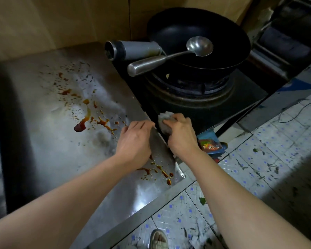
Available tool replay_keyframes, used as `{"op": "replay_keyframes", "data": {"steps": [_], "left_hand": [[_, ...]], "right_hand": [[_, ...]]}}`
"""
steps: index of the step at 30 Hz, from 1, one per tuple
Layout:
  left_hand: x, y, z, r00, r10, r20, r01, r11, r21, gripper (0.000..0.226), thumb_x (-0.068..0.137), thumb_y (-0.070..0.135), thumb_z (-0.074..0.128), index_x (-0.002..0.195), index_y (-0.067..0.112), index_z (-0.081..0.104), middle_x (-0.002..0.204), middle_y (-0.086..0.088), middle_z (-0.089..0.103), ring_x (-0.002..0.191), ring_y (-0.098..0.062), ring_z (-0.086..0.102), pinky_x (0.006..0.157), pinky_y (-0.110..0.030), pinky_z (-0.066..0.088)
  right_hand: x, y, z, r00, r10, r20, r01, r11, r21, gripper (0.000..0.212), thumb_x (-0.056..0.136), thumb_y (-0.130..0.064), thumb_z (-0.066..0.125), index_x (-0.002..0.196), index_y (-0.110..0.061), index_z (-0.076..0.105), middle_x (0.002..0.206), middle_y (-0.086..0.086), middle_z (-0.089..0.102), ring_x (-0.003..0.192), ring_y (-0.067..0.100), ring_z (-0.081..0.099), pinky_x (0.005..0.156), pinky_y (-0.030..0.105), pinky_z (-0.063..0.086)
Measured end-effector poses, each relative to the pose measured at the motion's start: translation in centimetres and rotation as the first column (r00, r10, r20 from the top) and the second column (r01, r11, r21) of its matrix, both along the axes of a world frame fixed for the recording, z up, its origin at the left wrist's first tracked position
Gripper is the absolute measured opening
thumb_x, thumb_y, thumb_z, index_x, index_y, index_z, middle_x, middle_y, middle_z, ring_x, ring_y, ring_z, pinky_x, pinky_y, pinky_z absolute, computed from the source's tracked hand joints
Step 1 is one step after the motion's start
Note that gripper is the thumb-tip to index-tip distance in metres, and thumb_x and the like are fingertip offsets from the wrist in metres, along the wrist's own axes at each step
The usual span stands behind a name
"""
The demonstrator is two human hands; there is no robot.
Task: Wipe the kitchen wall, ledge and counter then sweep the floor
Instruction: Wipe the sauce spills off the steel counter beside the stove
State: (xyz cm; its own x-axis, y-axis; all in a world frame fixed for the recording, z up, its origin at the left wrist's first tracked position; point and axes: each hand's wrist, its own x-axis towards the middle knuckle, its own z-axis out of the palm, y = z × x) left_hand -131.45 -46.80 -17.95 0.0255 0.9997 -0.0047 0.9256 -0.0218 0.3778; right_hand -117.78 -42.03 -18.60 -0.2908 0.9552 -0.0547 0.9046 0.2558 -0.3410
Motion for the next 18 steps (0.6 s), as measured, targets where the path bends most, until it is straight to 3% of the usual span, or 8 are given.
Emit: {"op": "replay_keyframes", "data": {"steps": [5, 8, 14, 18], "left_hand": [[-0.3, -0.3, 0.1, 1.000, 0.013, -0.013, -0.013, 1.000, -0.023, 0.058, 0.084, 0.002, 0.045, 0.138, 0.022, 0.037, 0.142, 0.003, 0.041, 0.133, -0.019, 0.029, 0.104, -0.031, 0.022], [-0.3, -0.6, 0.2, 1.000, 0.010, -0.021, -0.011, 1.000, -0.028, 0.057, 0.085, 0.002, 0.044, 0.139, 0.020, 0.037, 0.142, 0.002, 0.042, 0.133, -0.020, 0.029, 0.105, -0.032, 0.023], [-0.5, -2.0, 0.7, 1.000, 0.005, 0.002, -0.005, 1.000, -0.016, 0.058, 0.084, -0.001, 0.043, 0.139, 0.018, 0.038, 0.143, 0.001, 0.042, 0.133, -0.021, 0.030, 0.107, -0.036, 0.024], [-0.9, -3.4, 1.3, 1.000, 0.015, 0.014, -0.014, 0.999, -0.035, 0.061, 0.083, -0.003, 0.043, 0.140, 0.017, 0.036, 0.144, 0.000, 0.041, 0.134, -0.022, 0.029, 0.107, -0.036, 0.023]], "right_hand": [[-0.7, 1.7, -0.5, 0.968, 0.172, 0.181, -0.167, 0.985, -0.042, 0.060, 0.087, -0.013, 0.052, 0.143, -0.028, 0.036, 0.151, 0.000, 0.019, 0.123, 0.030, 0.028, 0.100, 0.037, 0.033], [0.2, 0.6, -0.7, 0.948, 0.191, 0.257, -0.198, 0.980, 0.003, 0.050, 0.092, -0.017, 0.046, 0.140, -0.028, 0.041, 0.150, 0.003, 0.020, 0.120, 0.031, 0.030, 0.097, 0.037, 0.035], [2.8, -3.4, -0.8, 0.980, 0.095, 0.174, -0.085, 0.994, -0.066, 0.036, 0.094, -0.023, 0.041, 0.128, -0.024, 0.052, 0.140, 0.003, 0.029, 0.116, 0.027, 0.034, 0.092, 0.045, 0.044], [4.3, -5.7, 0.6, 0.964, 0.081, 0.252, -0.054, 0.992, -0.115, 0.036, 0.092, -0.010, 0.048, 0.125, -0.020, 0.059, 0.138, 0.003, 0.030, 0.121, 0.028, 0.033, 0.096, 0.043, 0.043]]}}
